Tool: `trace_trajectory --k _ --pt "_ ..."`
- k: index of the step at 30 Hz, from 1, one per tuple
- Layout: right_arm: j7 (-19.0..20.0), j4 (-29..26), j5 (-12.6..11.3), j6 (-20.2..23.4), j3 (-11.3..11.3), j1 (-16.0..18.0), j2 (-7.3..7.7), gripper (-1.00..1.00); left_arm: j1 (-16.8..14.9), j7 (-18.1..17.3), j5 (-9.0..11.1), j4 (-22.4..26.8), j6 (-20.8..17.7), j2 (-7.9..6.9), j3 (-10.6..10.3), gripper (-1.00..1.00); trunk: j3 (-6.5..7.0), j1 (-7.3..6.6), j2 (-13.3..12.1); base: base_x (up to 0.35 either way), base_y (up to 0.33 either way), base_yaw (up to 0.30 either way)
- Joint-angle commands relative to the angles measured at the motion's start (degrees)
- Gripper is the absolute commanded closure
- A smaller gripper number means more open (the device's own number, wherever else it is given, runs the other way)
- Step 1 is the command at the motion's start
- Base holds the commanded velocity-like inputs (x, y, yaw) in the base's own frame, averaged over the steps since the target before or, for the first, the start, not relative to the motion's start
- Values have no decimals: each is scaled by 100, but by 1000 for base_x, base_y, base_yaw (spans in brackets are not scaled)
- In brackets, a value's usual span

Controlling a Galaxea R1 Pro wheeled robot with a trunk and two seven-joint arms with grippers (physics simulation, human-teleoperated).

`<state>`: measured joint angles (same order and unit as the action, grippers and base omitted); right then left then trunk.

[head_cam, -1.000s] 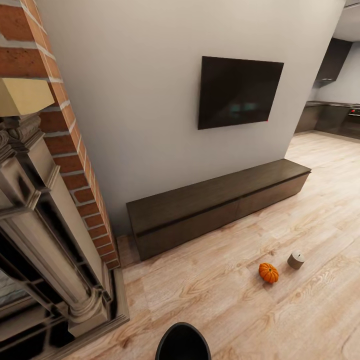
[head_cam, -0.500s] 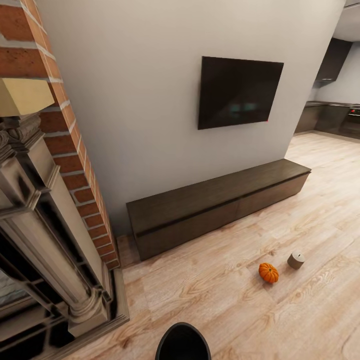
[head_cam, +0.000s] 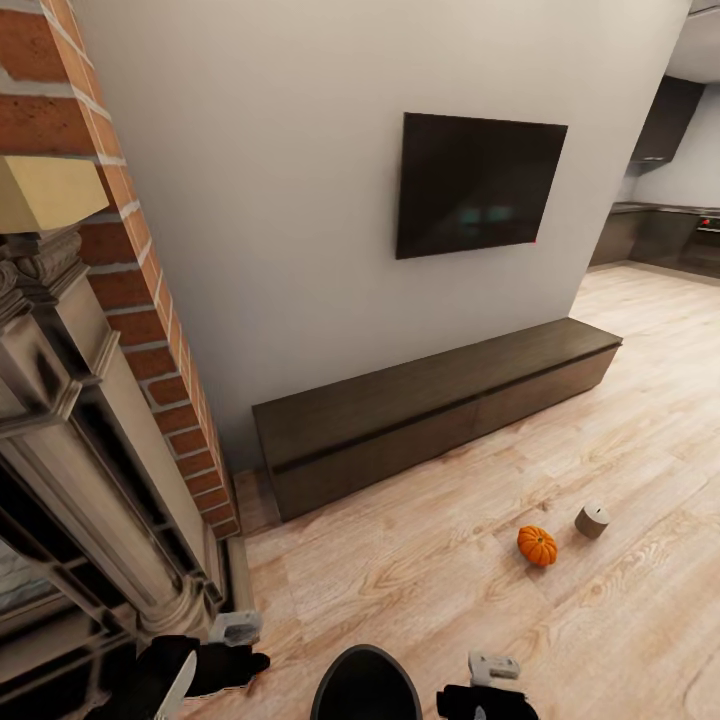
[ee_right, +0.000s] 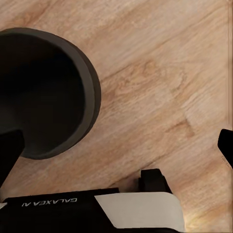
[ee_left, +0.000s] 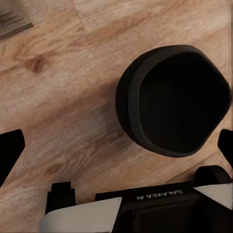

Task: Place each of the two pumpkins and all three candles from the living room inside a cabinet in the living room (use any cabinet), then make sure every cabinet is closed, and position the cauldron so it is next to a table in the living room.

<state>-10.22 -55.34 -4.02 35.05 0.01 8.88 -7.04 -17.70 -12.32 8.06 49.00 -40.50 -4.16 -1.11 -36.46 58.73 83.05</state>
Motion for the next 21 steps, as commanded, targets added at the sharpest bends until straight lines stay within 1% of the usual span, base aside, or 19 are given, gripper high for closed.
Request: trace_trajectory --k 1,2,3,4,5,6,8,10,11,13,15,16,19,21 --pt "-106 322 -41 -197 0 142 -10 -100 -63 28 64 -4 -34 14 40 -100 -6 0 3 0 0 0" --pt "-153 698 -42 -441 0 279 -19 -100 -115 35 82 -20 -38 26 111 -100 -6 0 3 0 0 0" --pt "-193 1311 -48 -817 -1 483 -25 -100 -160 40 99 -70 -40 40 226 -100 -6 0 3 0 0 0" --pt "-208 1700 -51 -1063 -1 614 -28 -100 -177 45 105 -141 -34 49 289 -100 -6 0 3 0 0 0" --pt "-213 1874 -50 -1182 -1 675 -29 -100 -183 47 106 -191 -29 54 315 -100 -6 0 3 0 0 0" --pt "-221 2166 -49 -1393 -1 780 -31 -100 -192 50 103 -320 -11 64 354 -100 -6 0 3 0 0 0" --pt "-229 2509 -44 -1688 -1 906 -33 -100 -201 57 96 -622 143 106 395 -100 -6 0 3 0 0 0" --pt "-233 2669 -40 -1842 -1 964 -37 -100 -206 136 86 -905 673 201 416 -100 -6 0 3 0 0 0" --pt "-234 2698 -39 -1871 -1 975 -42 -100 -206 273 91 -1019 901 226 420 -100 -6 0 3 0 0 0" --pt "-219 2725 -38 -1909 5 987 -64 -100 -213 797 101 -1252 1292 310 422 -100 -6 0 3 0 0 0" --pt "-202 2731 -40 -1924 7 1003 -77 -100 -215 1028 100 -1303 1416 411 416 -100 -6 0 3 0 0 0" --pt "-193 2731 -42 -1930 7 1006 -80 -100 -219 1084 99 -1310 1439 445 415 -100 -6 0 3 0 0 0" --pt "-158 2730 -45 -1937 8 1009 -84 -100 -229 1146 129 -1356 1469 495 411 -100 -6 0 3 0 0 0" --pt "-131 2730 -46 -1939 11 1010 -87 -100 -232 1165 241 -1379 1481 510 410 -100 -6 0 3 0 0 0"
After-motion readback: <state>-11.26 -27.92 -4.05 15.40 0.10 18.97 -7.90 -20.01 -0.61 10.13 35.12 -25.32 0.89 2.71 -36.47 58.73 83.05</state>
